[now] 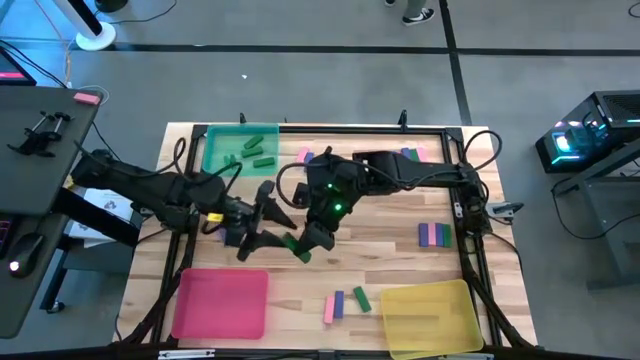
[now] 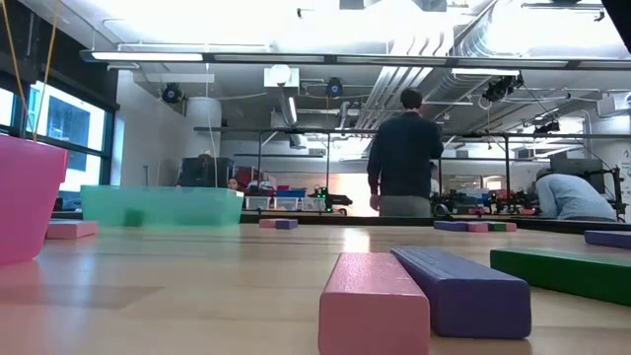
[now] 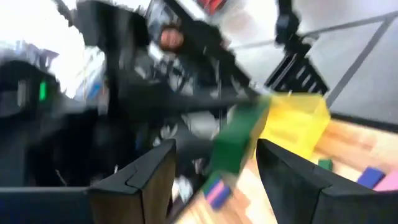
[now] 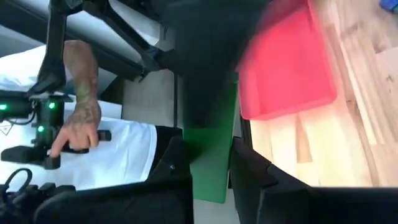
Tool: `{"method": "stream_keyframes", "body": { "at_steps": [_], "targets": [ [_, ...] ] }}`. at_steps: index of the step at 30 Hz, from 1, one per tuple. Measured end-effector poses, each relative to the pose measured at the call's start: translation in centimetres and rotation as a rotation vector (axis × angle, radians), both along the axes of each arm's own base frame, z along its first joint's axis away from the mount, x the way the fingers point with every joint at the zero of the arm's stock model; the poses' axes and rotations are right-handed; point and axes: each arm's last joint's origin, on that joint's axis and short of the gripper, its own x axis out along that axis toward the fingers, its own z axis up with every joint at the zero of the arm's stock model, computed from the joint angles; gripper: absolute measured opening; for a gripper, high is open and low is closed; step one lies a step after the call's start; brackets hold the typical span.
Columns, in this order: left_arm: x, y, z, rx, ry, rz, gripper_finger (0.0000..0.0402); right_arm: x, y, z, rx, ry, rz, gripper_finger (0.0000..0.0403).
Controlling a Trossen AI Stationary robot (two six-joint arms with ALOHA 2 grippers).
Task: Sort blocks
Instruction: Put the green block into the blue bin
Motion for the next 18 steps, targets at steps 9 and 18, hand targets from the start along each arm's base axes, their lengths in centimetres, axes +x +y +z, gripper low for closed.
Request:
{"method": "stream_keyframes", "body": {
  "at_steps": [9, 18],
  "targets": [
    [-0.2, -1.0, 0.4, 0.027, 0.021, -0.137, 0.0209, 0.0, 0.4, -0.1, 0.034, 0.037, -0.026, 0.0032],
    [1.2, -1.2, -0.5, 0.03, 0.039, -0.101, 0.0209, -0.2, 1.4, -0.1, 0.045, 0.054, -0.035, 0.0032]
  ]
}}
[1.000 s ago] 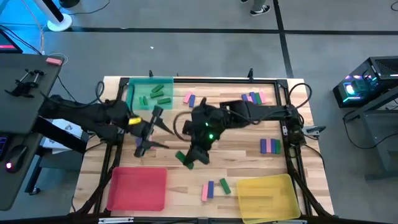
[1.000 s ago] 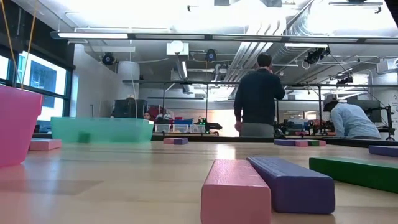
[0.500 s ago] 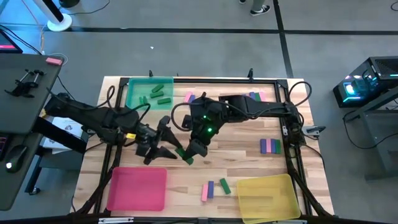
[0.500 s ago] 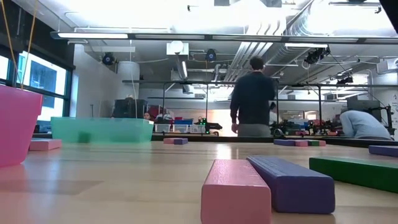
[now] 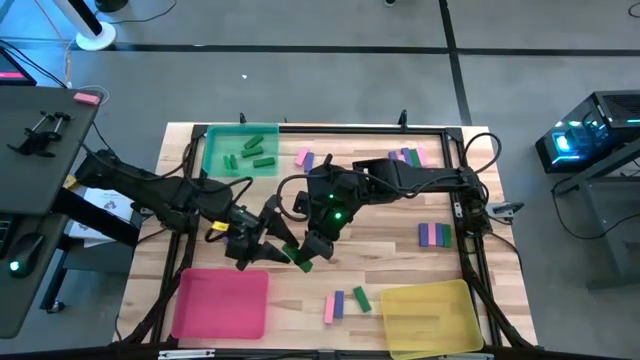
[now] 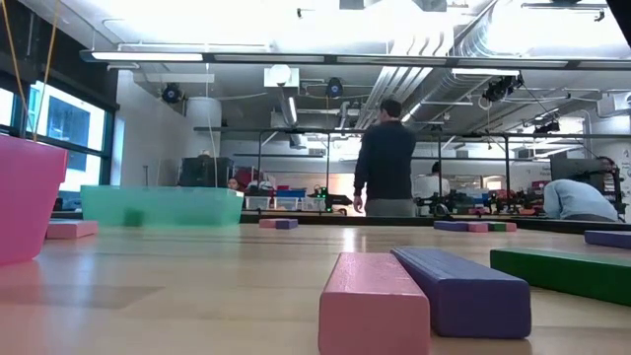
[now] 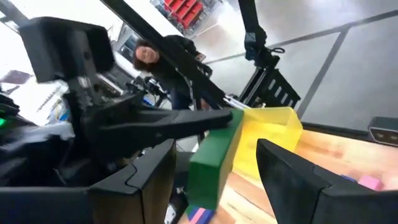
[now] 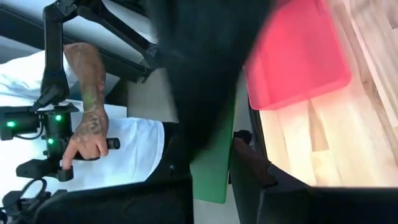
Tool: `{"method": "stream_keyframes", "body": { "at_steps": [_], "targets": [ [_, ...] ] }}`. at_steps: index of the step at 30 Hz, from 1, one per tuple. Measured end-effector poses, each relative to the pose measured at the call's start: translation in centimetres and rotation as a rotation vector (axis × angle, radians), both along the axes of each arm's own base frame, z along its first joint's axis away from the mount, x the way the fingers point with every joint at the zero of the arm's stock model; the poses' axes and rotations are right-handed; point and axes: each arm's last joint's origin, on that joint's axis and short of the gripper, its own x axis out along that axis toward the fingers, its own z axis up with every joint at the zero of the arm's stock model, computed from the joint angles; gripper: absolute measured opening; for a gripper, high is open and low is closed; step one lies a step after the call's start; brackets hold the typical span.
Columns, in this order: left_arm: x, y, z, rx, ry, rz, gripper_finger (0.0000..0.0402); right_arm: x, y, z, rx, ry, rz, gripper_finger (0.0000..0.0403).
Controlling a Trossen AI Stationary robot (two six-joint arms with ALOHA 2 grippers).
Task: Sort blocks
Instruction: Put the green block into the blue bin
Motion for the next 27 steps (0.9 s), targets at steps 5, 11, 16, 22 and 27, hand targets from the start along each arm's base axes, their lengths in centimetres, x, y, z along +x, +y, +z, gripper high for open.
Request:
{"method": "stream_keyframes", "body": {
  "at_steps": [5, 11, 16, 22, 27],
  "targets": [
    [-0.2, -0.48, 0.11, -0.008, -0.007, -0.029, 0.0207, -0.06, 0.29, -0.03, 0.003, 0.007, -0.001, 0.0032],
    [0.35, -0.49, -0.14, -0.009, -0.011, -0.015, 0.0165, -0.03, 0.3, -0.03, 0.004, 0.008, -0.005, 0.0032],
    [0.7, -0.68, -0.26, -0.015, -0.018, -0.022, 0.0107, -0.06, 0.33, -0.08, 0.004, 0.013, -0.003, 0.0032],
    [0.67, -0.94, -0.21, -0.038, -0.017, -0.036, 0.0062, 0.0, 0.37, 0.02, 0.015, 0.003, 0.004, 0.0032],
    [0.8, -0.9, -0.3, -0.039, -0.014, -0.038, 0.0031, 0.03, 0.39, 0.05, 0.023, 0.003, 0.005, 0.0037]
  ]
}}
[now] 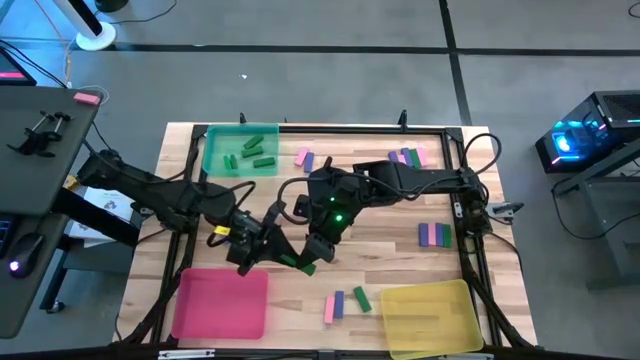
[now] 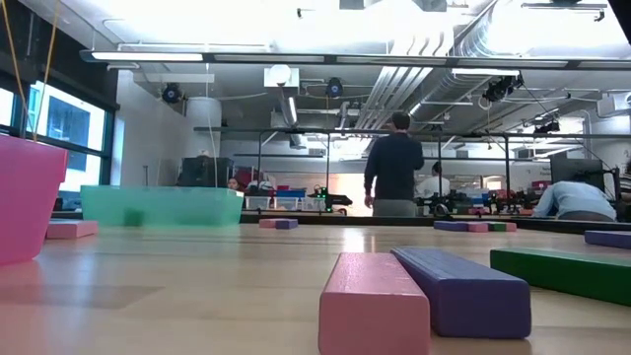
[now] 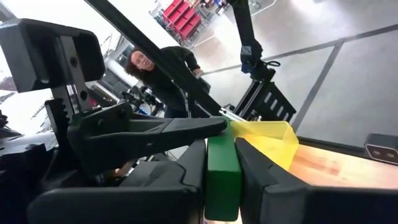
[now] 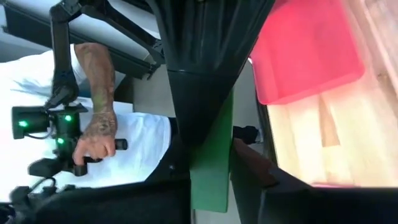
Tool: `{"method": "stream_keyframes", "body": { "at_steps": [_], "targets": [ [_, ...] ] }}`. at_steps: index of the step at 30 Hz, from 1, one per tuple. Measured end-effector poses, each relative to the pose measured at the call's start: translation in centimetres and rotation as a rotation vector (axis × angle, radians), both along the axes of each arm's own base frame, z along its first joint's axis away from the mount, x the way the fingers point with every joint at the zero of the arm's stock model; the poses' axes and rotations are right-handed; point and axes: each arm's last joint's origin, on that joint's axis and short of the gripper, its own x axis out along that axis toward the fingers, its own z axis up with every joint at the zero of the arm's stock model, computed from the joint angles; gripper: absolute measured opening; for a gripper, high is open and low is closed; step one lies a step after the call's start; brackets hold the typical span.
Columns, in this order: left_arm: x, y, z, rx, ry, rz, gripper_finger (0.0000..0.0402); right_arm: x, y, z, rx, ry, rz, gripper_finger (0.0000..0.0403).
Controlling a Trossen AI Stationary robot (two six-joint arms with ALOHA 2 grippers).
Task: Sort blocks
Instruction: Put the green block into the blue bin
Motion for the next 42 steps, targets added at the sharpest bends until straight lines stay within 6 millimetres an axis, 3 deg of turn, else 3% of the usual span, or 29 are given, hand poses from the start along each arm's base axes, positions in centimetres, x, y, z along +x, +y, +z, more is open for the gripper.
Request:
{"method": "stream_keyframes", "body": {
  "at_steps": [8, 14, 16, 20, 24, 26, 30, 34, 38, 42],
  "targets": [
    [-1.0, 0.4, 0.1, -0.042, 0.083, 0.038, 0.0026, 0.0, -0.7, 0.6, 0.084, 0.044, -0.083, 0.0174],
    [-2.9, 1.7, -0.6, -0.024, 0.259, 0.212, 0.0026, -2.1, -1.7, 3.1, 0.112, -0.013, -0.054, 0.0207],
    [-4.5, 3.3, -0.8, -0.031, 0.351, 0.341, 0.0026, -3.5, -1.9, 4.2, 0.094, -0.024, -0.065, 0.0208],
    [-8.5, 8.3, -2.3, -0.137, 0.445, 0.65, 0.0026, -6.6, -1.2, 6.3, -0.034, -0.092, -0.149, 0.0209],
    [-12.6, 13.3, -5.0, -0.426, 0.306, 1.128, 0.0026, -8.9, 0.2, 7.3, -0.182, -0.134, -0.26, 0.021],
    [-13.6, 15.4, -7.1, -0.615, 0.333, 1.303, 0.0026, -9.2, 1.1, 7.2, -0.239, -0.137, -0.311, 0.021],
    [-13.7, 18.6, -9.6, -0.89, 0.488, 1.368, 0.0026, -9.3, 2.9, 6.8, -0.316, -0.152, -0.378, 0.021],
    [-13.2, 22.4, -11.0, -0.872, 0.583, 1.598, 0.0026, -9.5, 4.6, 6.3, -0.32, -0.131, -0.413, 0.021],
    [-12.9, 25.8, -11.7, -0.917, 0.67, 1.722, 0.0025, -10.0, 6.1, 6.2, -0.305, -0.127, -0.442, 0.021],
    [-12.9, 27.8, -12.8, -0.953, 0.806, 1.798, 0.0025, -10.7, 7.9, 6.1, -0.322, -0.138, -0.459, 0.021]
  ]
}}
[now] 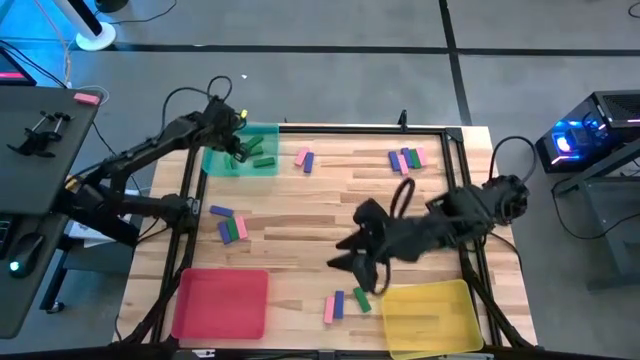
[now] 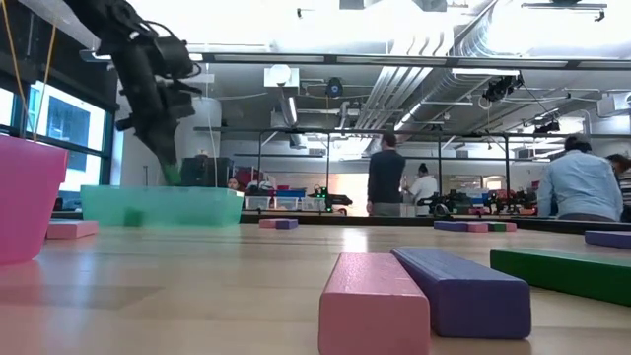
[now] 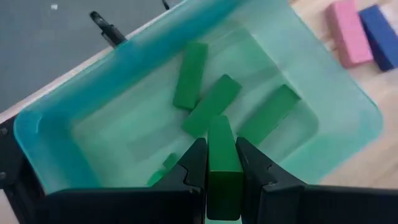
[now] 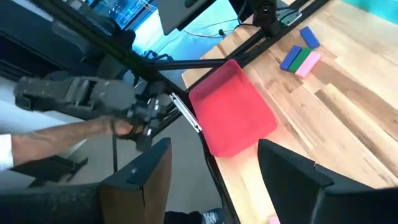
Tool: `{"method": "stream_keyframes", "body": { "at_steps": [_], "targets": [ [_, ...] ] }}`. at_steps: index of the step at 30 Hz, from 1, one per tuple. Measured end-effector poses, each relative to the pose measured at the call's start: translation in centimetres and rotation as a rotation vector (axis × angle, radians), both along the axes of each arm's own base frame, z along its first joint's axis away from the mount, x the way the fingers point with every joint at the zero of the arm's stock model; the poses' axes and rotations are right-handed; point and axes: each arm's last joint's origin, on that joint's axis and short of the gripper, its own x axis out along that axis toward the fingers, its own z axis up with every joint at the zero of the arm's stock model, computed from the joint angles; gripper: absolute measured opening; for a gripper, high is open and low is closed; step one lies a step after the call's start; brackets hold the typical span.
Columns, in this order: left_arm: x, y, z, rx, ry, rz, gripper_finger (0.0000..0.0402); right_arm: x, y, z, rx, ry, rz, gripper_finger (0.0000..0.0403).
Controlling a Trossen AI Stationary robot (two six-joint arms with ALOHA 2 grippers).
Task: Sort blocks
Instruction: Put the green block into the blue bin
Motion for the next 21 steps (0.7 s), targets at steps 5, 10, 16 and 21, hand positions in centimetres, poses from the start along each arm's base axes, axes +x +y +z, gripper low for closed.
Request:
{"method": "stream_keyframes", "body": {
  "at_steps": [5, 10, 16, 21],
  "targets": [
    [-0.2, 0.7, -1.6, -0.056, 0.143, 0.01, 0.0032, -0.8, 1.4, 0.0, -0.041, -0.024, -0.026, 0.021],
    [-0.2, 0.8, -2.3, -0.079, 0.219, 0.008, 0.0056, -1.3, 2.2, 0.0, -0.065, -0.037, -0.034, 0.021],
    [-0.2, 0.9, -2.4, -0.09, 0.224, 0.007, 0.0082, -1.4, 2.3, 0.0, -0.072, -0.035, -0.028, 0.021],
    [-0.2, 0.9, -2.4, -0.092, 0.216, 0.024, 0.0107, -1.5, 2.2, -0.2, -0.093, -0.007, -0.024, 0.021]
  ]
}}
